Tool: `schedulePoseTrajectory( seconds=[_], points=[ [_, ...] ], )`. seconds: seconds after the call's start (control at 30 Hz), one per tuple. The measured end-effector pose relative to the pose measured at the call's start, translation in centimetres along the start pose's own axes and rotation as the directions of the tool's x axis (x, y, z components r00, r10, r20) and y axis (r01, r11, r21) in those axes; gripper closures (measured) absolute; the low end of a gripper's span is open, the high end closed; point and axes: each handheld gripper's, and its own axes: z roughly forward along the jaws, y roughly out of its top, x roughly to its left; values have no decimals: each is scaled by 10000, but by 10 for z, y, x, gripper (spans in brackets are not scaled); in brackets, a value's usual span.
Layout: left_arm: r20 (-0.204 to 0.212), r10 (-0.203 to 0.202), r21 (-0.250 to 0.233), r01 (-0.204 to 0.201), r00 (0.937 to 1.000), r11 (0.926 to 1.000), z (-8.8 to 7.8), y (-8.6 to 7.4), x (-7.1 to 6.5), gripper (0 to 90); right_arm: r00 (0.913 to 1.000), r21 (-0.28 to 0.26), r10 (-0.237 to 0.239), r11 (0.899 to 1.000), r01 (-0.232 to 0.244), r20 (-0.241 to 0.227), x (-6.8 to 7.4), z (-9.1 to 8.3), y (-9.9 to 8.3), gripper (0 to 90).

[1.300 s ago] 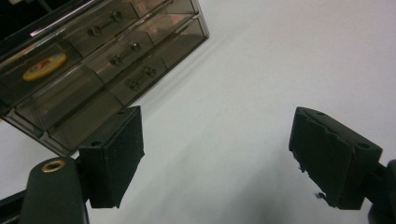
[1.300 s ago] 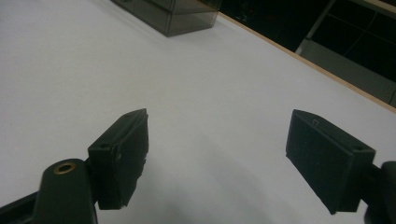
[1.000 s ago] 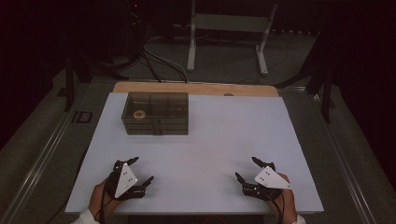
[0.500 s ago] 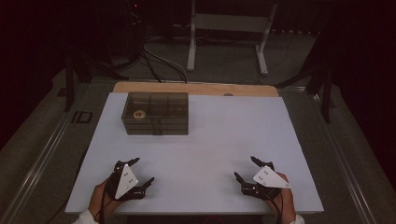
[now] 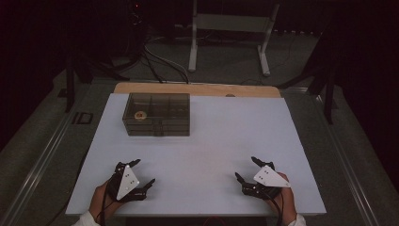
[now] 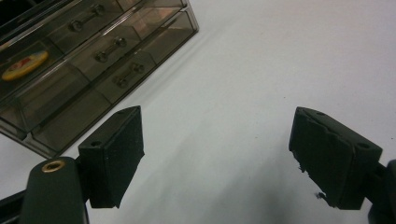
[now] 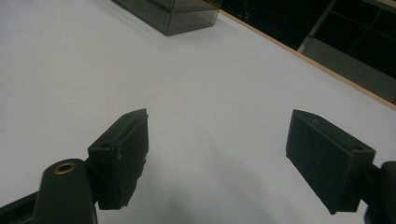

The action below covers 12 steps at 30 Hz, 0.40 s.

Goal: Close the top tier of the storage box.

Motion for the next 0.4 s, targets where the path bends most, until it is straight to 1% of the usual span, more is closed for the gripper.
schedulePoseTrajectory(
  seconds=[0.1, 0.17, 0.27, 0.33, 0.4],
  points=[
    [-73, -23, 23, 23, 10000, 10000, -1, -1, 0, 197, 10000, -13, -47, 10000, 47, -49, 0, 2, 1, 206],
    [-267, 99, 115, -96, 9996, 9999, -1, 0, -1, 197, 10000, -11, -19, 10000, 19, -70, 1, 2, 0, 203],
    [-307, 303, 59, -302, 9991, 9995, -2, 1, -3, 197, 10000, -11, -79, 10000, 79, -59, 2, 0, 0, 197],
    [-312, 233, 6, -233, 9992, 9997, -1, 3, -2, 197, 10000, -54, -53, 10000, 53, 2, 0, -1, 0, 195],
    [-302, 132, 26, -131, 9995, 9999, 0, 2, -1, 197, 9999, -72, 116, 9999, -115, 79, -2, -2, -1, 195]
  ],
)
